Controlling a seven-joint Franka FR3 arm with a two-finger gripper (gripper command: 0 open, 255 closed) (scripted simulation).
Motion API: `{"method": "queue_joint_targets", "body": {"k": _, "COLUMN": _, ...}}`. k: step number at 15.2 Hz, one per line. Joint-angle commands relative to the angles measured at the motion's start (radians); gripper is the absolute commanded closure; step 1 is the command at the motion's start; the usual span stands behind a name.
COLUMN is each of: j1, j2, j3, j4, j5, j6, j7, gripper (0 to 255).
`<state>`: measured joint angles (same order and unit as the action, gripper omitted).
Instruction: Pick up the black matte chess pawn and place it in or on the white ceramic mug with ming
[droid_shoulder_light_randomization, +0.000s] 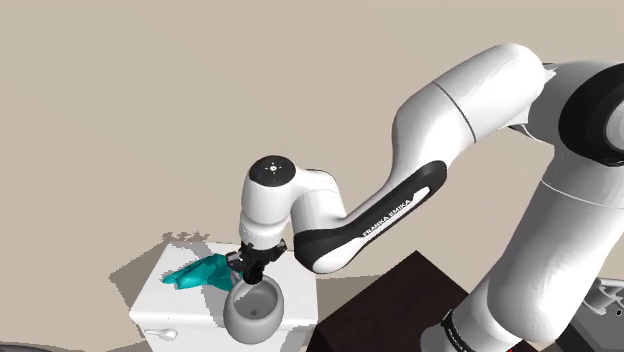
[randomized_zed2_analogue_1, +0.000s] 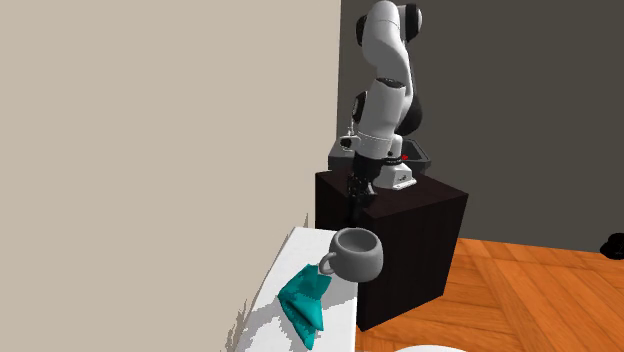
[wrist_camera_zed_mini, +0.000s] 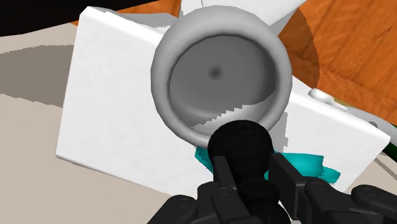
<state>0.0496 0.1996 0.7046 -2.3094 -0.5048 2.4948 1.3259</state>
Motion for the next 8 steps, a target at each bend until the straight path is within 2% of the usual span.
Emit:
{"method": "queue_joint_targets", "body": {"k": 1, "j1": 0.014, "j2": 0.03, "j3": -0.015, "j4": 0.005, "j5": -0.04, "j6": 0.012, "j7": 0.033, "gripper": 255}}
{"method": "queue_joint_targets", "body": {"k": 8, "j1": 0.061, "j2": 0.123, "j3": -0.078, "j4": 0.012, "j5": -0.168, "j6": 0.062, "j7": 0.132, "gripper": 255}}
